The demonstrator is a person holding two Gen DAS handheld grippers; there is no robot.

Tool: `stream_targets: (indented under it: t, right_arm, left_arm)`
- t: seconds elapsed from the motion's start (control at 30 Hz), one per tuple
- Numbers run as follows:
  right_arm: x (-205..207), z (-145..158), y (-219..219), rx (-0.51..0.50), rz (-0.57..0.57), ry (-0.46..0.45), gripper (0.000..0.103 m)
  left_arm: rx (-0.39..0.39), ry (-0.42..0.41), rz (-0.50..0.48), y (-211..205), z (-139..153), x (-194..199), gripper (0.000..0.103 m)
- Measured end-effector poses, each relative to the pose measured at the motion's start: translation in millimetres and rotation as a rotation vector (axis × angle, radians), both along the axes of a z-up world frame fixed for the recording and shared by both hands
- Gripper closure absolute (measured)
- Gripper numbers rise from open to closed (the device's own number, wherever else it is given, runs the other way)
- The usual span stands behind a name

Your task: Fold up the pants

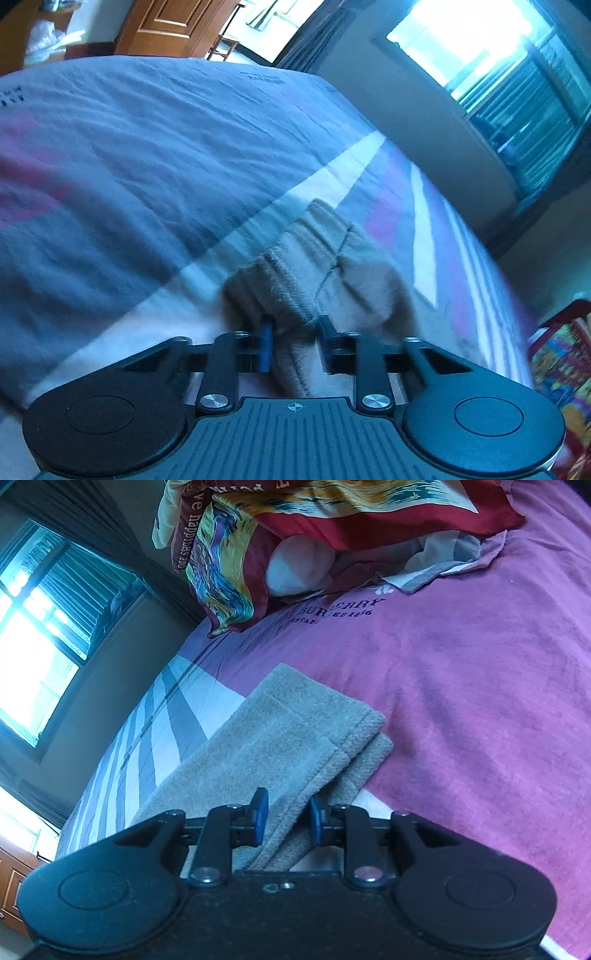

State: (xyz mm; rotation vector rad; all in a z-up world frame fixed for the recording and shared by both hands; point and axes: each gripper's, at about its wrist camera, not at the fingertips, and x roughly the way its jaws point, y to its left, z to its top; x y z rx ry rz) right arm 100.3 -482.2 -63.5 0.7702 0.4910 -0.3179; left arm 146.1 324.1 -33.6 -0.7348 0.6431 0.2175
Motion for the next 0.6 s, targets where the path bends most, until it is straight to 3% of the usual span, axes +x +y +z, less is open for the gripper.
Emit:
stream_targets:
  t: [0.13, 0.3, 0.37, 0.4, 0.43, 0.47, 0.53, 0.6]
  right_arm:
    - [1, -1, 2, -0.008, -0.002, 0.007, 0.079]
    - [5, 1, 3, -0.019, 0.0, 0.029, 0.079]
    - [6, 3, 5, -0.032, 0.005, 0.037, 0.085]
    - [5, 4, 6, -0.043, 0.006, 0.036, 0.093]
    - [2, 6, 7, -0.047, 0.007, 0.018, 0.096]
    - [-2, 6, 7, -0.047, 0.009, -0.005, 0.097]
    - [-1, 0, 6, -0.081, 0.01, 0.037, 0.099]
    - [-1, -9, 0, -0.046, 0.017, 0.032, 0.099]
  left_arm:
    - [0.004, -0.003, -0.003, 0, -5, 10, 0.078]
    - [0.057, -0.123, -0.038, 0, 20, 18, 0.083]
    - [0.041, -0.215, -0.032, 4, 31, 16, 0.083]
    - [0.054, -0.231, -0.038, 5, 33, 16, 0.083]
    - [0.082, -0.209, -0.046, 5, 30, 17, 0.083]
    - [0.119, -0.126, -0.06, 5, 19, 23, 0.083]
    - [0.16, 0.051, -0.113, 3, -12, 35, 0.084]
    - [0.146, 0.017, -0.107, 5, -15, 30, 0.083]
